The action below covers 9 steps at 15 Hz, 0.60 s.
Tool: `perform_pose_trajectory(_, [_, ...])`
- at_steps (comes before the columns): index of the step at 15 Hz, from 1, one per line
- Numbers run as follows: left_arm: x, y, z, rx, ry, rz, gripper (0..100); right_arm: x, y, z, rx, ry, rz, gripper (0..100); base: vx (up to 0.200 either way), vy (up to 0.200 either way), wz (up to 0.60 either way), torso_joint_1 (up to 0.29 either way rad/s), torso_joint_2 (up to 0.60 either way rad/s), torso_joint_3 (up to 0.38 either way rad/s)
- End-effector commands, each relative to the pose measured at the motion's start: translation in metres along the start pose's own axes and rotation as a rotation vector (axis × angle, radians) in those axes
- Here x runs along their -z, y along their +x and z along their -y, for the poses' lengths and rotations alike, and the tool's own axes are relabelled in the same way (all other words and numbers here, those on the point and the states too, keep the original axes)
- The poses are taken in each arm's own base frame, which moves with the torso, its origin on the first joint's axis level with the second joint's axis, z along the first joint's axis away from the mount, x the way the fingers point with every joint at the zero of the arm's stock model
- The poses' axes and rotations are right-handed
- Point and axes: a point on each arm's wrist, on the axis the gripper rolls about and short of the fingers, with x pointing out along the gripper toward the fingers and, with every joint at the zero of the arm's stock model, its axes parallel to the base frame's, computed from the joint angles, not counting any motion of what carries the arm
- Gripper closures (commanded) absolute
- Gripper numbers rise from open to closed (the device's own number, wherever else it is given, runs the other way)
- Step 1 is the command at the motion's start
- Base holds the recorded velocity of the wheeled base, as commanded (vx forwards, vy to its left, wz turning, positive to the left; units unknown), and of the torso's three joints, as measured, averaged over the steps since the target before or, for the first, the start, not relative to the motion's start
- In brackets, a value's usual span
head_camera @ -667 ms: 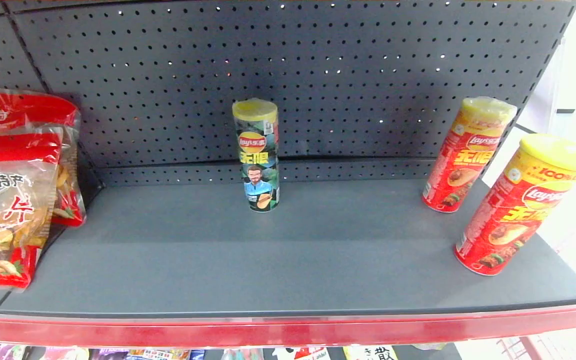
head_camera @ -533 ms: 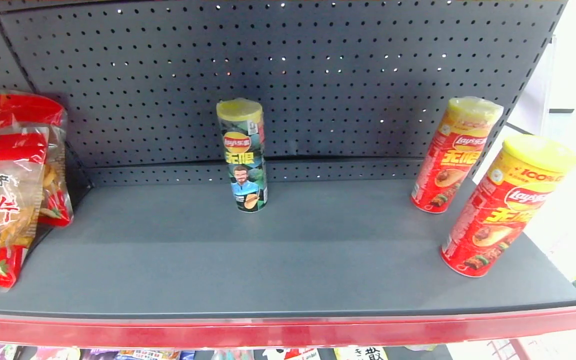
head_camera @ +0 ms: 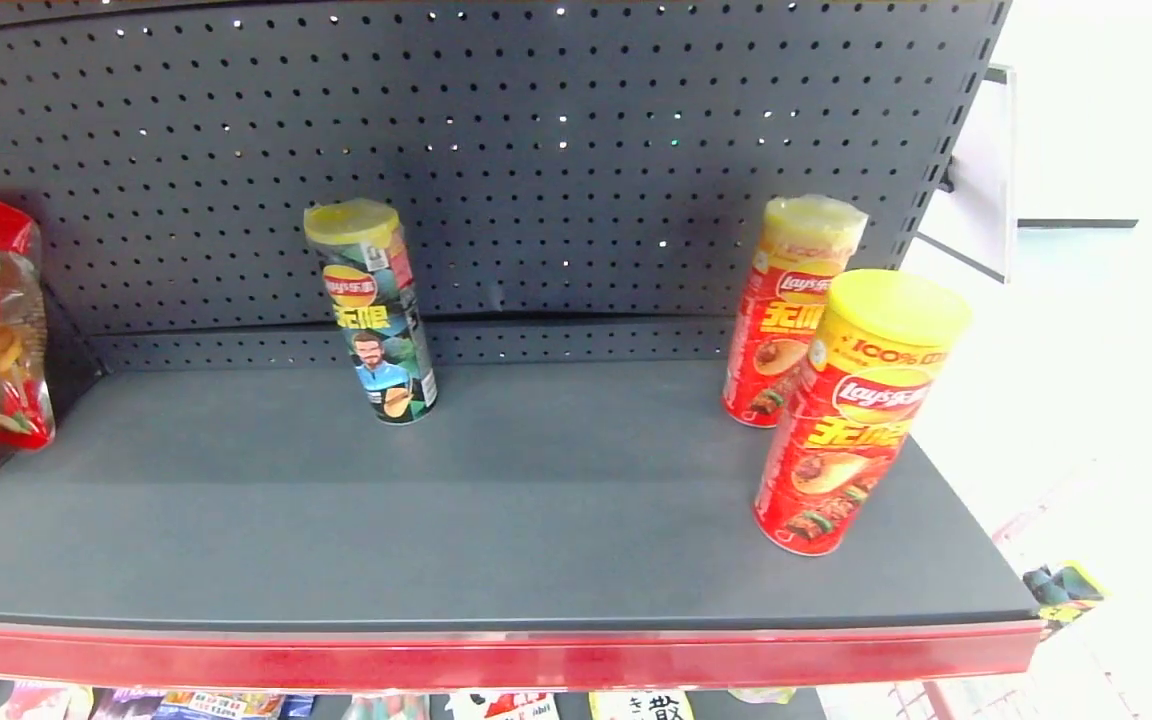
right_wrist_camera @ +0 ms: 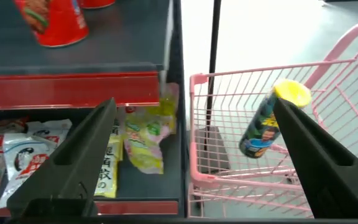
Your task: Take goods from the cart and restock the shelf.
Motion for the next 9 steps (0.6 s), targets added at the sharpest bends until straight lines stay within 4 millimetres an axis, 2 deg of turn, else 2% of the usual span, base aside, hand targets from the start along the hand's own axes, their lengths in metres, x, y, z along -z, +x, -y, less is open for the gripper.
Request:
perform_pose_trajectory(1, [0.0000,0.0001,0.0000,-0.001,0.000,-0.001,0,-0.0001,0.0000,0.0000,-0.002,0.000,0.001,0,0.000,-0.200,0.00,0.002,0.00,0.002])
perform_pose_trajectory(9, [0.0000,0.0001,0.0000,-0.001,0.000,-0.001,0,-0.0001,0.0000,0.0000,-0.002,0.000,0.001,0,0.000,-0.200,0.00,0.001,0.00,0.002])
